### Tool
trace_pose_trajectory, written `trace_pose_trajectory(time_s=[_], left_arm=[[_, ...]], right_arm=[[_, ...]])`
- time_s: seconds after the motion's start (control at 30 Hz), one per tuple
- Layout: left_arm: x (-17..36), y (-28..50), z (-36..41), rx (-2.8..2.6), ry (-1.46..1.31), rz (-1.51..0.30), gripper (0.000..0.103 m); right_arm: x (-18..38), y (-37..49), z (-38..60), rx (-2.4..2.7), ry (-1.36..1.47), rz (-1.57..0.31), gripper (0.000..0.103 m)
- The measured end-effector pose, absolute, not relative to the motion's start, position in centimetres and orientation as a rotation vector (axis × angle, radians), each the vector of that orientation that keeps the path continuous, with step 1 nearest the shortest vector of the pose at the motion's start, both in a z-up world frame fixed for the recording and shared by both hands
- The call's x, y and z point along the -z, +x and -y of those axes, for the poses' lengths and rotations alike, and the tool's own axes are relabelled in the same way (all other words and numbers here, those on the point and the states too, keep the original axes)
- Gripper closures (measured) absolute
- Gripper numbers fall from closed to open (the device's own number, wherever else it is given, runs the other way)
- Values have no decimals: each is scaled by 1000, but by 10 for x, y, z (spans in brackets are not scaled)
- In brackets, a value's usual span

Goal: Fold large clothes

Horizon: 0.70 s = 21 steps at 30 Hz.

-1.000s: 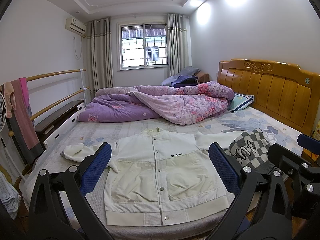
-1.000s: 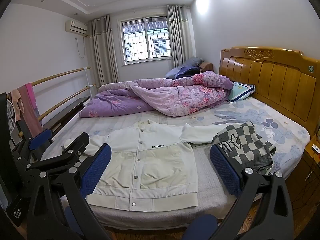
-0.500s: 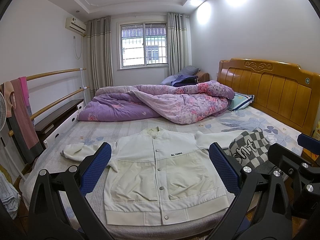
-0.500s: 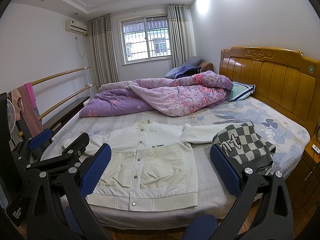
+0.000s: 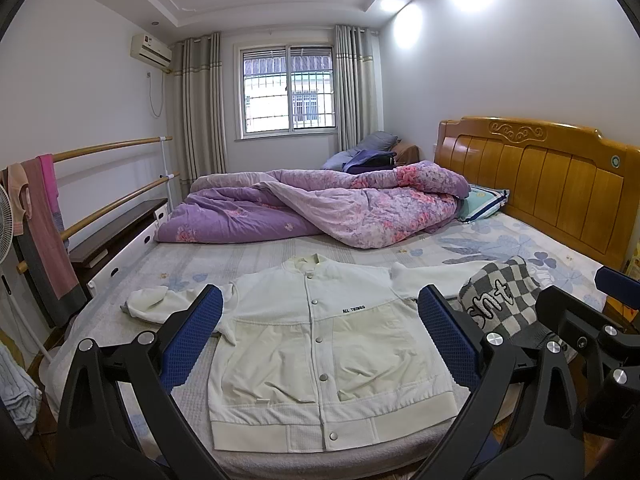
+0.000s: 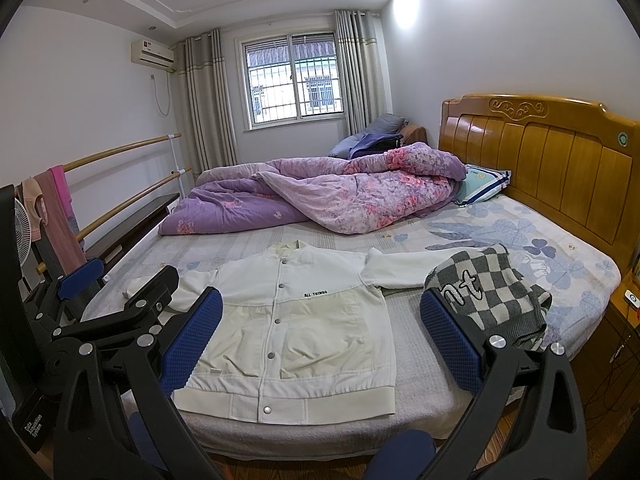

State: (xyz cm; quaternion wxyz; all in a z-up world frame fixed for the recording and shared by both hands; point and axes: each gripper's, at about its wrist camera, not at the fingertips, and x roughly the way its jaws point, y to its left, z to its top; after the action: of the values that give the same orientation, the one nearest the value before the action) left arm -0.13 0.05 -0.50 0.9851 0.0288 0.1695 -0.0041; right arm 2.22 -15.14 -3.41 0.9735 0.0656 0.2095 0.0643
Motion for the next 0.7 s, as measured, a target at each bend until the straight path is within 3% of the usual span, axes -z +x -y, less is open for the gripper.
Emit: trace_pose_trajectory(time_s=[0.7], left_arm=[[13, 11, -11, 11, 54, -351, 5]], right_arm=[[38, 26, 148, -129, 133, -427, 8]])
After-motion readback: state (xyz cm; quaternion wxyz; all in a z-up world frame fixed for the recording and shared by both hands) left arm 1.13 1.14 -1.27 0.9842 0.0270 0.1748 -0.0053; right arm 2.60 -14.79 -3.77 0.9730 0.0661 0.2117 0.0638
